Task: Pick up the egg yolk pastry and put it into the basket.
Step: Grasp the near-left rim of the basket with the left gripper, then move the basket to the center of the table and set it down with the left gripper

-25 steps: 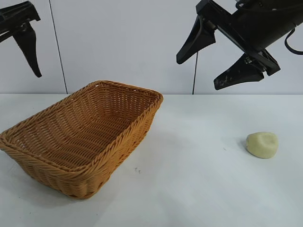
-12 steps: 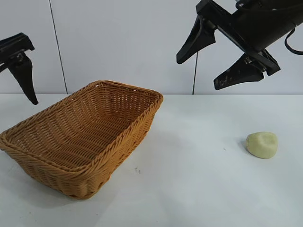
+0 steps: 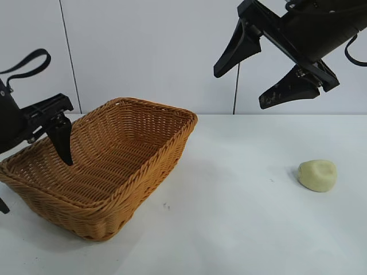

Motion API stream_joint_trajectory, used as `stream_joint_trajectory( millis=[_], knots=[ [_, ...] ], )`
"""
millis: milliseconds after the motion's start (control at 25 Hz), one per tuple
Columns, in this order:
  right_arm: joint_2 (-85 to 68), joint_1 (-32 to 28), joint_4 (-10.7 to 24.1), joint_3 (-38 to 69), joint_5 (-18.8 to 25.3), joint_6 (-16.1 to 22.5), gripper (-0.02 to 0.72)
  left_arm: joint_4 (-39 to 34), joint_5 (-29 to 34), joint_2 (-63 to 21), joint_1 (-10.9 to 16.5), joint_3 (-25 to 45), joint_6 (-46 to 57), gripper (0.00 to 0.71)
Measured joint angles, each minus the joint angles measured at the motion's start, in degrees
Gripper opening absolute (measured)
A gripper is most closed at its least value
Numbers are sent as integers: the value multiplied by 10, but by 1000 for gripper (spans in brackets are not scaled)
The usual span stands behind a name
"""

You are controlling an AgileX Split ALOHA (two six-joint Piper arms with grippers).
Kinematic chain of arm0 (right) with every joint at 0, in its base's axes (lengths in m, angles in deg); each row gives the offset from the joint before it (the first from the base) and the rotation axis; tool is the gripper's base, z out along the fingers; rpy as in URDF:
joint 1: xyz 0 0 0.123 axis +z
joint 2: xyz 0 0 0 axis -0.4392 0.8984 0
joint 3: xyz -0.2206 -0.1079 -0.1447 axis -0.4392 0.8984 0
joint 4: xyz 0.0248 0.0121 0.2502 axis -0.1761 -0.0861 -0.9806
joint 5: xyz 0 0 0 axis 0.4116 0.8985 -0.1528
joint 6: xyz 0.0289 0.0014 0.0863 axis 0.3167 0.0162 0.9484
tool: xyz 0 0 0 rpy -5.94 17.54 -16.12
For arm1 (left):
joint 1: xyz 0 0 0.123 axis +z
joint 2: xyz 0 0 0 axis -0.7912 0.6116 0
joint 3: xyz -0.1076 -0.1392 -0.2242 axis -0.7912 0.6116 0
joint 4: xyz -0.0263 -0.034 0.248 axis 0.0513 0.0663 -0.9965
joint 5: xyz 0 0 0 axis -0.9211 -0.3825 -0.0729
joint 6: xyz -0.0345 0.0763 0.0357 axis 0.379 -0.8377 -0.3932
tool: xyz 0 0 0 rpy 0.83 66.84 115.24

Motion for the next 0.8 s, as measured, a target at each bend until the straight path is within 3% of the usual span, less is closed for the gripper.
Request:
stream_joint_trajectory(
  millis=[120,320,400,640,800],
  knots=[
    [0,0,0,0,0,0,611,0,0,1,0,0,1,594],
    [0,0,0,0,0,0,611,0,13,1,0,0,5,257],
    [0,0,0,0,0,0,611,8,11,-1,2,-1,18,159],
    [0,0,0,0,0,0,611,6,43,-10,4,-13,3,143],
    [0,0,1,0,0,0,611,4,94,-10,26,-71,-75,143]
  ],
)
